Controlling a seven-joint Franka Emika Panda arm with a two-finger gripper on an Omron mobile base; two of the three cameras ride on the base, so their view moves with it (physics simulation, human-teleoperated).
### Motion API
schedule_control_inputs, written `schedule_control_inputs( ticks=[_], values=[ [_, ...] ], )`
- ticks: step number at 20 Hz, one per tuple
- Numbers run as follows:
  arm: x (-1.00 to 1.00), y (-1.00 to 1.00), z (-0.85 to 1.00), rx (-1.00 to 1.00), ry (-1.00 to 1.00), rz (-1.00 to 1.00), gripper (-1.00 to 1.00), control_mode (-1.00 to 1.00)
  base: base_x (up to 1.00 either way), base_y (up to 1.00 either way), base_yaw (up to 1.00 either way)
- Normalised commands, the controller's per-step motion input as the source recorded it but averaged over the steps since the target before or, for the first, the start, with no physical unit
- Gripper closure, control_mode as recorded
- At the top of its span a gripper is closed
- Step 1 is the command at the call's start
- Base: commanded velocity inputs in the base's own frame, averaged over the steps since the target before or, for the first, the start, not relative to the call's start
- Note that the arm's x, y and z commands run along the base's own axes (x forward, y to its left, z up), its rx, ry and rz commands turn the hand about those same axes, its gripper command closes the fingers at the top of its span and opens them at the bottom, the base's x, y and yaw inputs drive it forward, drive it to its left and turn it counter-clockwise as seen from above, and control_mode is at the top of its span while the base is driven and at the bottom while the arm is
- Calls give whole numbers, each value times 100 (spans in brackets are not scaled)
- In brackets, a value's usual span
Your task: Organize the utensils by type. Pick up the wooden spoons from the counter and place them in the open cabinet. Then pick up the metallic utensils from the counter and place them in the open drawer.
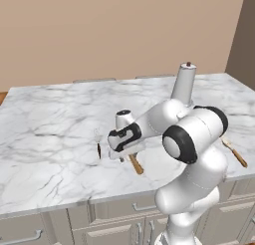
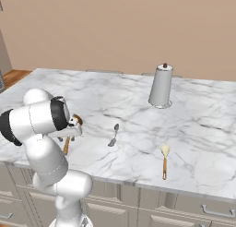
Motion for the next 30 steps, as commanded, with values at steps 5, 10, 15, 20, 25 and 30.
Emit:
schedule_control_inputs(
  ticks=[5, 10, 15, 20, 25, 30],
  values=[
    [-11, 0, -9, 0, -2, 1, 100, -100, 0, 0, 0],
    [-23, 0, 47, 1, -24, -8, 100, -100, 0, 0, 0],
    [-29, -8, 100, 11, -21, -18, 100, -100, 0, 0, 0],
    [-46, -53, 100, 27, -5, -3, 100, -100, 0, 0, 0],
    [-87, -52, 99, 25, -17, 0, 100, -100, 0, 0, 0],
    [-100, -28, 98, 15, -31, -8, 100, -100, 0, 0, 0]
  ],
)
